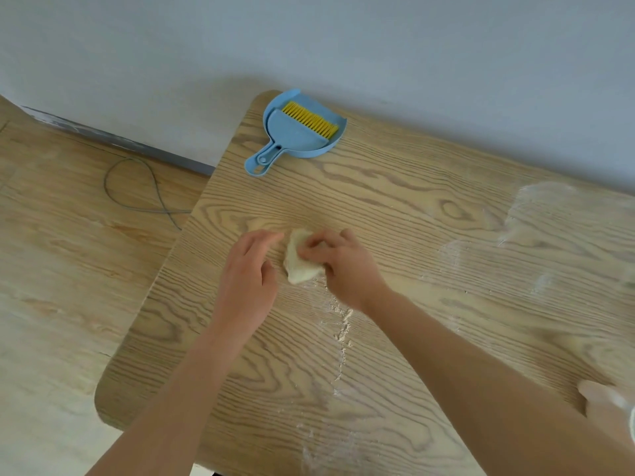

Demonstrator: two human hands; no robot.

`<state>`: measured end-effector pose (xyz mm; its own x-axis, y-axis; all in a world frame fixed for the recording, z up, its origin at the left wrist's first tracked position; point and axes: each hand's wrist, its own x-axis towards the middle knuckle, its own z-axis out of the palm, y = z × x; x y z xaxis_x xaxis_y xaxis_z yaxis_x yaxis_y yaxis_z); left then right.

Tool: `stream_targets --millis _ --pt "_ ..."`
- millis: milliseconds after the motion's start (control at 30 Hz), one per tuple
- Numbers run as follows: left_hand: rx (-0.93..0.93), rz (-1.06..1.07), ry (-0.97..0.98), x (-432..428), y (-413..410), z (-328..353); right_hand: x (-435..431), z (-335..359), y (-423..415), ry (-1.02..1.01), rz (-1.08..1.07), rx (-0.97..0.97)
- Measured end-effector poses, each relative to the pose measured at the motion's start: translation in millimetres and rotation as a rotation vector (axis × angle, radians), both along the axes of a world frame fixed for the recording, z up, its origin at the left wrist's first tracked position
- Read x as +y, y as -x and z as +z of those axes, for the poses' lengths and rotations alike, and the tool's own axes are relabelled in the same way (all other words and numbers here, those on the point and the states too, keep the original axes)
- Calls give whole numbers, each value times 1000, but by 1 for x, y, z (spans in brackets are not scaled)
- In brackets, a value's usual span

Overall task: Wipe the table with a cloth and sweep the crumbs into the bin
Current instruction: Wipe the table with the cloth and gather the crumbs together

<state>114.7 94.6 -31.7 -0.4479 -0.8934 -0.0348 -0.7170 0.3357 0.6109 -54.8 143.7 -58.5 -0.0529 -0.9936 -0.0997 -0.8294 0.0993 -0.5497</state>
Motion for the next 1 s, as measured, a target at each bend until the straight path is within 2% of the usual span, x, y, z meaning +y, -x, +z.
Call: stream_targets --millis 133,200,333,433,533,667,767,833,933,1000 --pt "19 13 -12 1 -8 5 28 12 7 -142 85 -79" --pt "25 27 -16 2 -15 5 25 21 19 -124 15 -87" --pt "24 64 -30 0 -28 3 -16 26 35 57 -239 -99" --pt "16 94 -16 0 -41 3 -48 14 15 -28 -263 1" --pt "18 123 -29 0 -53 1 -53 6 -19 -53 -161 31" --pt "29 156 -51 2 -64 0 -21 4 -55 -53 142 -57" --pt "45 154 -64 1 -75 3 3 14 -59 -138 194 -81" --pt "54 160 -72 1 -88 7 10 25 -58 -122 84 -131" --pt "81 174 -74 0 -110 9 13 38 -69 86 -231 -236" --pt "96 191 -83 -1 -126 10 13 43 -92 177 -288 -227"
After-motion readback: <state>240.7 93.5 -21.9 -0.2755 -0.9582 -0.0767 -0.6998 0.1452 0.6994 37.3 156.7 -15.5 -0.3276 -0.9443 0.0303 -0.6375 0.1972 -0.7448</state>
